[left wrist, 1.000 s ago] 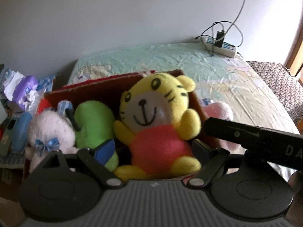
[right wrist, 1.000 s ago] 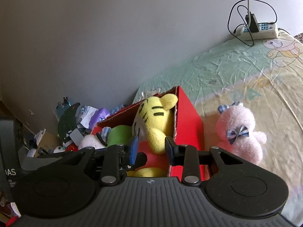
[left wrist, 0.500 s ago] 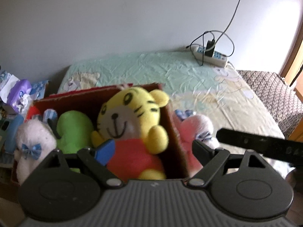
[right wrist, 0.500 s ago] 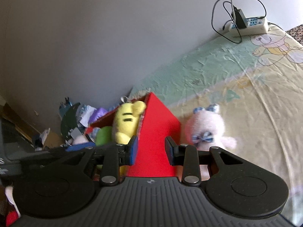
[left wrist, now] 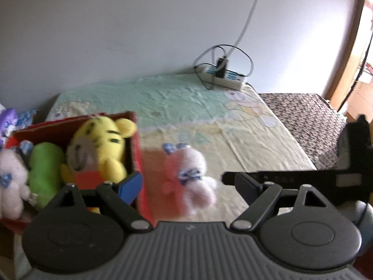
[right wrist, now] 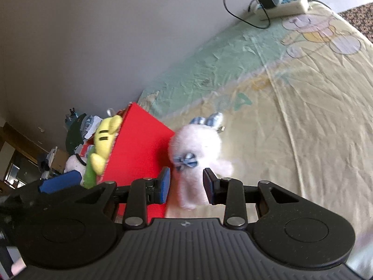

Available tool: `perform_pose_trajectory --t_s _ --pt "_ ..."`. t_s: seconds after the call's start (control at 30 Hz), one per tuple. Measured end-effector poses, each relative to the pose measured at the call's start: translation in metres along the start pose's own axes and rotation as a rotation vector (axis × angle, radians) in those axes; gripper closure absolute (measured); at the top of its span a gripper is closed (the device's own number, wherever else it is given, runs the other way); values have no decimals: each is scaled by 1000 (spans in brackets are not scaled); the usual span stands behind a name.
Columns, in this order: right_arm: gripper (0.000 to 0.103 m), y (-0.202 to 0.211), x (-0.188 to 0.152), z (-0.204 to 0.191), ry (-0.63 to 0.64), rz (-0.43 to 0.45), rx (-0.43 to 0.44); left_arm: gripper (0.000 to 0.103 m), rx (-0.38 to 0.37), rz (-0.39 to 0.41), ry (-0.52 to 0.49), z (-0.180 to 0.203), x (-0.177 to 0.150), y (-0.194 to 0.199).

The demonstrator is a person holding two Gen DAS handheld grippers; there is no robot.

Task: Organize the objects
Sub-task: 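Withdraw both grippers from the box and move to the pink bunny, then close both grippers around the pink bunny with blue bow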

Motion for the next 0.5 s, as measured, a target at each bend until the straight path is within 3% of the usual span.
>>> perform_pose_trajectory --t_s 0.23,0.5 --pt "62 -14 7 25 -66 -26 19 21 -7 -52 -9 21 -16 -35" --pt "54 -39 8 23 -47 -65 68 17 21 -101 -63 19 -33 -84"
Point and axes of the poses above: each gripper's, at about its wrist camera, not at the fingertips, and y roughly against the way its jaws point, z to its right, x to its top, the point moved 10 cm from there along -y, roughly the way its jaws point, and after that the axes turned 11 degrees about -x, right-handed, at the moved point
